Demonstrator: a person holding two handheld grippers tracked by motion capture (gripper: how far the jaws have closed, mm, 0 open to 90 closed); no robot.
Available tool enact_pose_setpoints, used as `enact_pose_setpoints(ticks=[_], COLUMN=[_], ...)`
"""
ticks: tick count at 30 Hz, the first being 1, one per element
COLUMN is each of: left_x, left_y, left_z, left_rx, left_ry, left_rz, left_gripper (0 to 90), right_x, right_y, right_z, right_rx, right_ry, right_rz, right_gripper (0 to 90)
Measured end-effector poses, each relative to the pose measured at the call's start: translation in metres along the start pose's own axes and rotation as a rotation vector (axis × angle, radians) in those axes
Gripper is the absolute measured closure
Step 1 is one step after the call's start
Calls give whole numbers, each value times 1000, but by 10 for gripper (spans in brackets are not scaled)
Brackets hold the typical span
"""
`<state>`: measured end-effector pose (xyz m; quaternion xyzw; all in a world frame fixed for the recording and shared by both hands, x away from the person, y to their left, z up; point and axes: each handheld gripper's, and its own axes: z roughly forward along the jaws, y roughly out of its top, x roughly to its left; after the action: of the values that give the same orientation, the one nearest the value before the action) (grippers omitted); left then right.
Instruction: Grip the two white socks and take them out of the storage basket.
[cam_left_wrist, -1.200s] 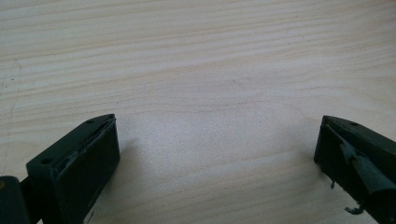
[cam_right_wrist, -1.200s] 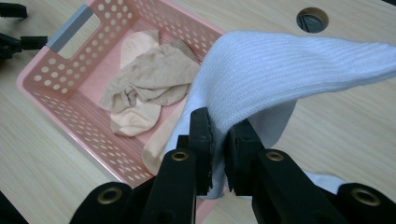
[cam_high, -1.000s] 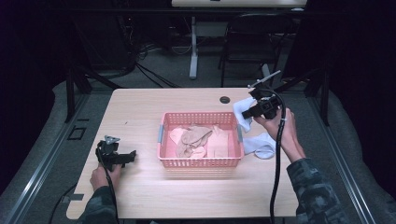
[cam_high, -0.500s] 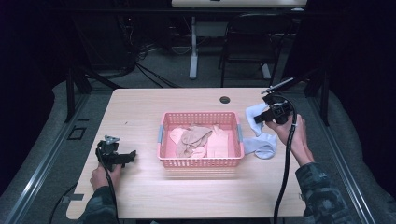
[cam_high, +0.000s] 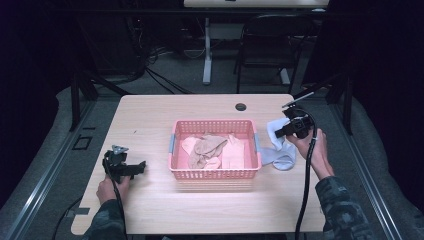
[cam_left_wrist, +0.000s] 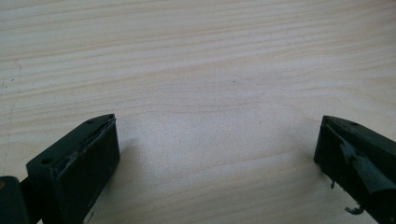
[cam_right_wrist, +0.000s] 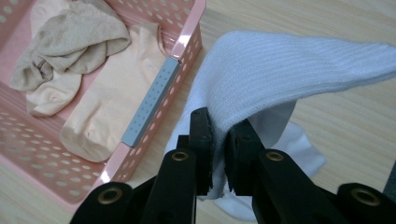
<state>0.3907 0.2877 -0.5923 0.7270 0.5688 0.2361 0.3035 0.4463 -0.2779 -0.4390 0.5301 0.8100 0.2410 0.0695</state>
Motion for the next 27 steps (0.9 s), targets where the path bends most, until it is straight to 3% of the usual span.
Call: enact_pose_setpoints(ticks=[9, 16, 17, 19, 22, 24, 25, 27], left_x=[0, 0, 0, 0, 0, 0, 0, 0], left_y=[1, 0, 0, 0, 0, 0, 0, 0], left_z=[1, 1, 0, 1, 1, 0, 1, 1], left_rx=[-1, -1, 0, 0, -1, 0, -2, -2], left_ry=[2, 1, 0, 0, 1, 0, 1, 1], left_rz=[0, 1, 1, 2, 1, 2, 1, 1], left_gripper=[0, 0, 0, 0, 0, 0, 0, 0], right_x=[-7, -10, -9, -13, -16, -16, -14, -14], right_y=[-9, -18, -20, -21, -23, -23, -23, -23], right_z=[27, 56, 60, 66, 72, 71, 67, 65], right_rx=[24, 77, 66, 106, 119, 115, 97, 88], right_ry=[3, 4, 6, 15, 28, 24, 21, 21], right_rz=[43, 57, 79, 70, 84, 78, 74, 70], right_gripper=[818, 811, 806, 782, 739, 684, 590, 556])
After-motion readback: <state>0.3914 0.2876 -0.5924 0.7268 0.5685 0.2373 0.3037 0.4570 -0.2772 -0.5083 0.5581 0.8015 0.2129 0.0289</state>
